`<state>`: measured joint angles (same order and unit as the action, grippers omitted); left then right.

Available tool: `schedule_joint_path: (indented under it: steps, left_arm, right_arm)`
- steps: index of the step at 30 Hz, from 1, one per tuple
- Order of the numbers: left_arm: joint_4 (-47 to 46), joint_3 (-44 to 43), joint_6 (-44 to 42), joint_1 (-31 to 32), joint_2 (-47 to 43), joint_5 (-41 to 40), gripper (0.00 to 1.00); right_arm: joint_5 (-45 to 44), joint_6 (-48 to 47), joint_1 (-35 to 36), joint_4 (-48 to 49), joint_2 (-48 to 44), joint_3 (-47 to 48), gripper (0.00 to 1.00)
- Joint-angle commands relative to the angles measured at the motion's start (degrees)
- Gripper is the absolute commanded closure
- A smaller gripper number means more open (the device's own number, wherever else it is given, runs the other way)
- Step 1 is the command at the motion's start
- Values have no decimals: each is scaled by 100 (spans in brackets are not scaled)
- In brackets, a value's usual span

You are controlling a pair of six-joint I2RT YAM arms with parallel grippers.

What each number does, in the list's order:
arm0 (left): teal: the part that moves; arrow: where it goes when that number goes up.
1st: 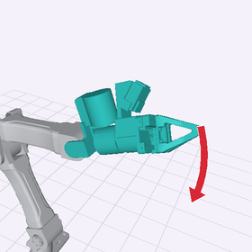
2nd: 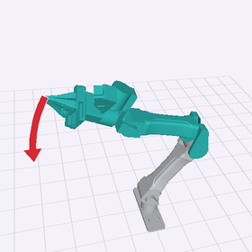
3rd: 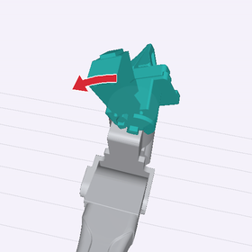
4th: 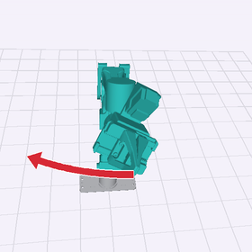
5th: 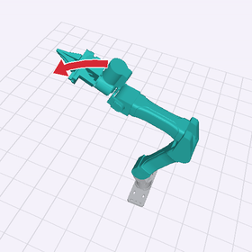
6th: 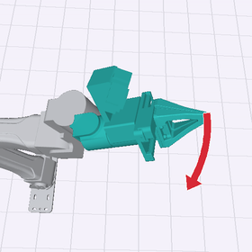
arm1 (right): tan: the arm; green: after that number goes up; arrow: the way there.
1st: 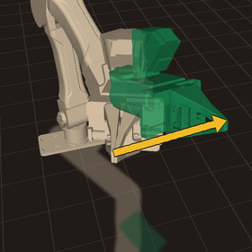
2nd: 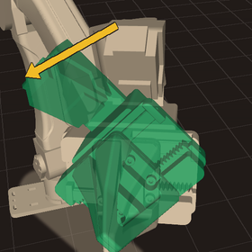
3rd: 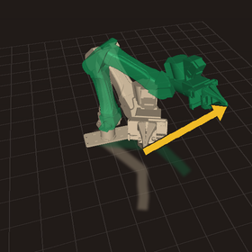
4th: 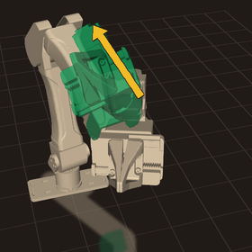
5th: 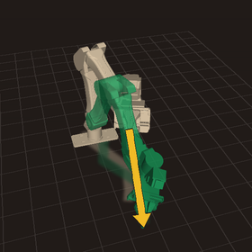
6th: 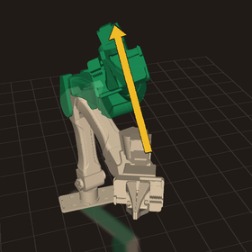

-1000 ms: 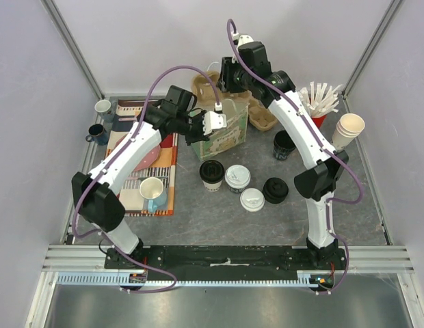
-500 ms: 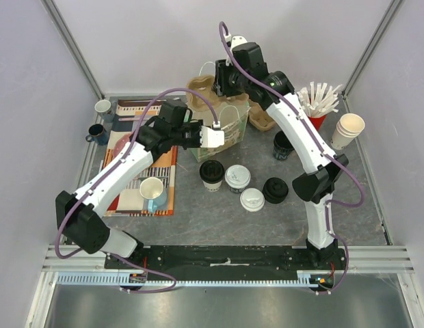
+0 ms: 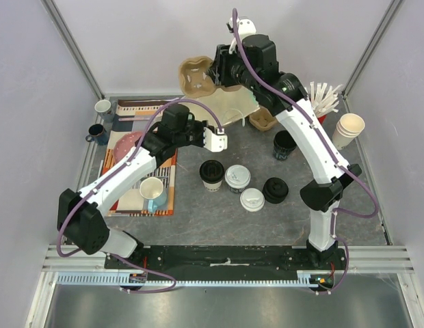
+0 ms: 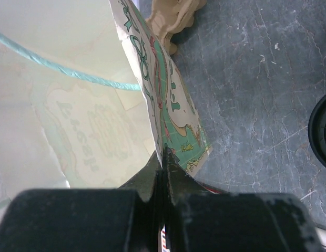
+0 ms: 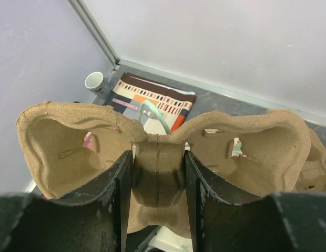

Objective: Pack the takeout coffee

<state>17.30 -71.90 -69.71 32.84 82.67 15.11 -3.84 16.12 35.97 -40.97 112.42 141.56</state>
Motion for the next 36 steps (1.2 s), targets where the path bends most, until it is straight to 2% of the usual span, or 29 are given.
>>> schedule_joint_path:
  steps: [1, 5, 10, 17, 27, 36]
  left_arm:
    - [-394, 185, -517, 38, -120, 9, 98]
    - [-368, 238, -482, 29, -190, 62, 98]
    - [-183, 264, -438, 29, -278, 333, 98]
    - [-174, 422, -631, 29, -401, 405, 98]
    - [-130, 686, -833, 29, -594, 484, 98]
    - [-78, 686, -842, 29, -665, 466, 98]
  right_arm:
    - [189, 93, 42, -112, -159, -154, 100]
    - [190, 49, 60, -849, -115, -321, 100]
    - [375, -144, 51, -1149, -212, -506, 100]
    - [586, -338, 42, -2178, 244, -260, 100]
    - [-363, -135, -63, -2284, 561, -85, 100]
    - [-496, -303, -186, -2161, 649, -515, 100]
